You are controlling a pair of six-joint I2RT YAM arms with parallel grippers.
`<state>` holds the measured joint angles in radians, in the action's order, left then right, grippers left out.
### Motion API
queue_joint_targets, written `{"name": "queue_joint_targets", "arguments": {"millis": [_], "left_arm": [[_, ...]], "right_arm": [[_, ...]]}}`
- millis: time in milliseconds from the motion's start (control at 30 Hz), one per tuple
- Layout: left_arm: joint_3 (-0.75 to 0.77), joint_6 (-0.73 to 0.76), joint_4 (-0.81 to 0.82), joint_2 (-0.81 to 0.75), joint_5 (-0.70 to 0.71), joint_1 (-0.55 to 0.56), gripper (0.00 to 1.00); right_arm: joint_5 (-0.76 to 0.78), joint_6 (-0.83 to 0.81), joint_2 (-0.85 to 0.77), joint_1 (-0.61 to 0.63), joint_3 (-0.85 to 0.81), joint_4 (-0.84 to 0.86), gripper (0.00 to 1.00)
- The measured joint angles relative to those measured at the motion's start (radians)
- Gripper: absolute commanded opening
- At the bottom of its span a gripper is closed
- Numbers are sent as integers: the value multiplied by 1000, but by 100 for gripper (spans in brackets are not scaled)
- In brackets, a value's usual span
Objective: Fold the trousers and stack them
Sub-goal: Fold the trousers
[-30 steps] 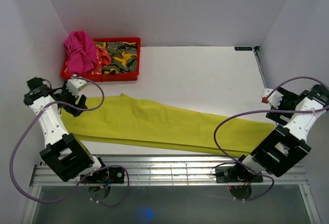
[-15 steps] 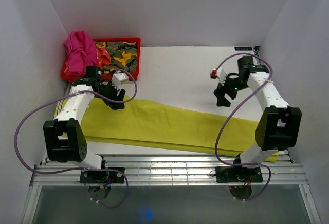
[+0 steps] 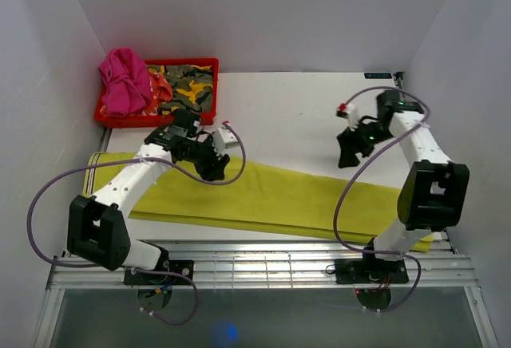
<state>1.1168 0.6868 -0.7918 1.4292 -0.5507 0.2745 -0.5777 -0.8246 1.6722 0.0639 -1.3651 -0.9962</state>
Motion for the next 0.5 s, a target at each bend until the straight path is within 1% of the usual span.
{"name": "queue_joint_targets", "arguments": {"millis": [67, 133, 167, 233, 333, 433, 500], "left_arm": [[-45, -28, 21, -49, 10, 135, 65], [-76, -58, 39, -51, 19, 214, 62], [-90, -80, 54, -36, 28, 242, 61], [-107, -125, 84, 17, 49, 278, 60], [-109, -198, 132, 123, 84, 322, 58], [-97, -260, 161, 214, 115, 344, 53], [-85, -283, 171, 254, 132, 350, 52]], "right_arm": [[41, -38, -59, -156, 59, -45, 81], [96, -64, -107, -272, 121, -69, 80], [129, -76, -128, -309, 153, -86, 80], [175, -88, -153, -326, 213, -104, 80], [222, -92, -136, -309, 272, -100, 79], [250, -75, -52, -302, 273, -71, 78], [264, -60, 33, -302, 247, -42, 78]]}}
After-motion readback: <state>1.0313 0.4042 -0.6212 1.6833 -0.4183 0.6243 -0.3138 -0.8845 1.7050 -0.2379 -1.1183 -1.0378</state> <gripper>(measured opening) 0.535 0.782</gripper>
